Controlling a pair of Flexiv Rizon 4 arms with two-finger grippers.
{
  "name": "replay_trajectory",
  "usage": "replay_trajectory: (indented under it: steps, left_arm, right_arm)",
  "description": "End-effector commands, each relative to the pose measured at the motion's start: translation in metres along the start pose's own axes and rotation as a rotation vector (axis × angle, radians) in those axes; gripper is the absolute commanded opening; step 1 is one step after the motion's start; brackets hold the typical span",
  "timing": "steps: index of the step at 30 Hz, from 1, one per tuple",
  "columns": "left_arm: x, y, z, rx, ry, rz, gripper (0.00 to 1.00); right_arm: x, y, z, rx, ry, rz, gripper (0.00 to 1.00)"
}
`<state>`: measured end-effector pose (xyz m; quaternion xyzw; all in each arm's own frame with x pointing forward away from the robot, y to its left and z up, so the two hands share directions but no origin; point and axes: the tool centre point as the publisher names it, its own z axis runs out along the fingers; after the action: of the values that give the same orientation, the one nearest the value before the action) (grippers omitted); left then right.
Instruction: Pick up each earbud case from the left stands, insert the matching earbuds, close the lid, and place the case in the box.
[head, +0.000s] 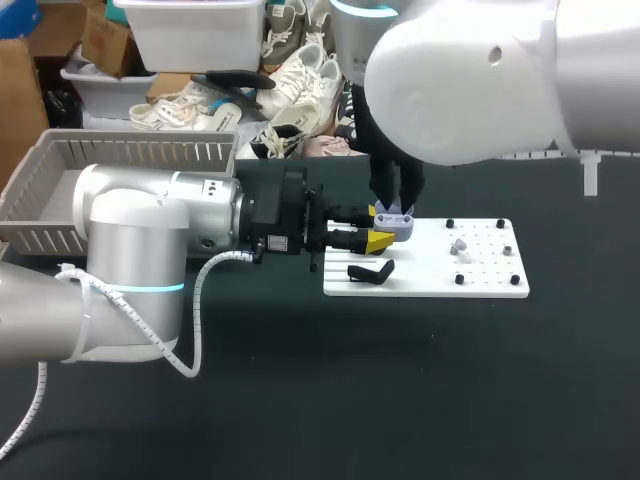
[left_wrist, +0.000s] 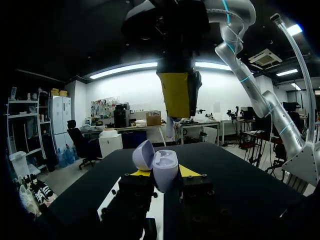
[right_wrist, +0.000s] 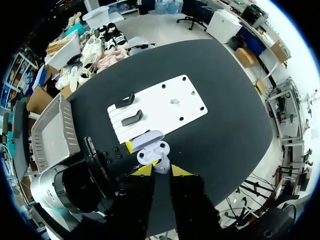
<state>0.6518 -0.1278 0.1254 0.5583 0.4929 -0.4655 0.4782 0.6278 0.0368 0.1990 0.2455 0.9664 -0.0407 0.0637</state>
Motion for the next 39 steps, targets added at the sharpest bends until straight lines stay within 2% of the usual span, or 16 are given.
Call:
replay_trajectory:
  steps: [1,17,39]
  left_arm:
    - [0.0,-0.001,0.001,-0.006,0.0,0.001,0.0]
    - [0.0,-0.001,0.001,-0.006,0.0,0.001,0.0]
    - [0.0,-0.001,0.001,-0.006,0.0,0.001,0.0]
  right_arm:
    - [0.0,-0.003,0.002,-0.004,-0.006,0.006,0.0]
    - [-0.004,0.006,0.012,0.019,0.024,0.007,0.0]
    - [-0.009,0.003,0.02,0.033,0.045,0.034,0.0]
